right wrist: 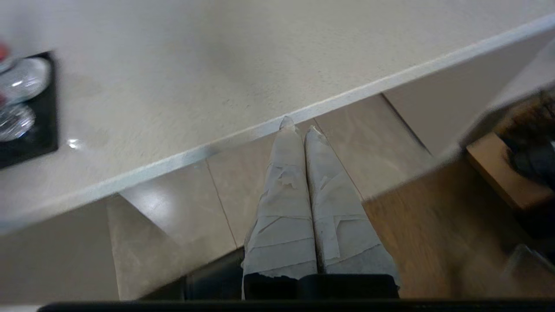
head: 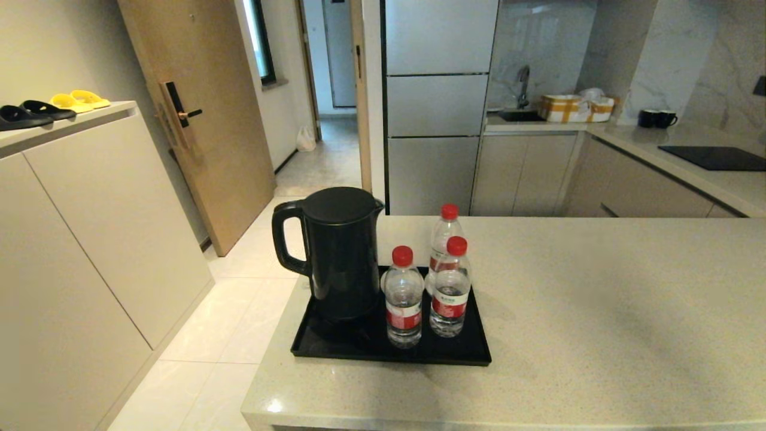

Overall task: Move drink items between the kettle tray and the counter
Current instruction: Pick up the bottled water

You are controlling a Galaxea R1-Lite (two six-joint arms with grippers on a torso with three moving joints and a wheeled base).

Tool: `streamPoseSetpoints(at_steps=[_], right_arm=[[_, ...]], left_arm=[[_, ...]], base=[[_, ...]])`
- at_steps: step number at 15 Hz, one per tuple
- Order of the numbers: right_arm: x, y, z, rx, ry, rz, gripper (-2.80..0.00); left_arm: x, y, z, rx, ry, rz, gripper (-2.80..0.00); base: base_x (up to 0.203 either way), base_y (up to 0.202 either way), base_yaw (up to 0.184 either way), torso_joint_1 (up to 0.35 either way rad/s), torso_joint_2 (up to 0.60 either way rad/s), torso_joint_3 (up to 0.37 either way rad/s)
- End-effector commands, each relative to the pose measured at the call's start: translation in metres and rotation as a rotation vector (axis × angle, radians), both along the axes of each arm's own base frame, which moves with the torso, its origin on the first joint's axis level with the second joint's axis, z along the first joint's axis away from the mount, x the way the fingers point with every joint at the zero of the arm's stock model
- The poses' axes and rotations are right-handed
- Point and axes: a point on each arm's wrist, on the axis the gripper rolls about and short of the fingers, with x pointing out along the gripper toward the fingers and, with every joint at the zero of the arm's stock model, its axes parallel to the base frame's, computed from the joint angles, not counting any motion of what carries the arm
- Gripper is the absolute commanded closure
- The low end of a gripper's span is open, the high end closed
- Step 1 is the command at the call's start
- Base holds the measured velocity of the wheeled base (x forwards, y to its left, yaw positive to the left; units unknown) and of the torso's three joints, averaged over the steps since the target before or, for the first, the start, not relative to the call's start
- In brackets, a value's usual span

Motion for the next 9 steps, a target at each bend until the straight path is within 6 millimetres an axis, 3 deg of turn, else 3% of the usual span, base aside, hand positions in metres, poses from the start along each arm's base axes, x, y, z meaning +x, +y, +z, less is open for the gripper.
streamPoseSetpoints(at_steps=[1,3,7,9], right_arm=[[-0.03,0.0,-0.034,-0.02,-0.114,0.049,0.0],[-0.017,0.0,-0.065,-0.109,-0.11,0.123,0.0],[0.053,0.001,-0.122,-0.226,-0.116,0.207,0.0],[0.075,0.004,-0.136,-0.273,-0.296,0.347,0.0]], left_arm=[[0.0,0.0,0.0,0.0,0.001,0.0,0.0],[0.0,0.0,0.0,0.0,0.001,0.0,0.0],[0.0,0.0,0.0,0.0,0.002,0.0,0.0],[0.0,0.0,0.0,0.0,0.001,0.0,0.0]], base=[[0.0,0.0,0.0,0.0,0.0,0.0],[0.0,0.0,0.0,0.0,0.0,0.0],[0.0,0.0,0.0,0.0,0.0,0.0],[0.0,0.0,0.0,0.0,0.0,0.0]])
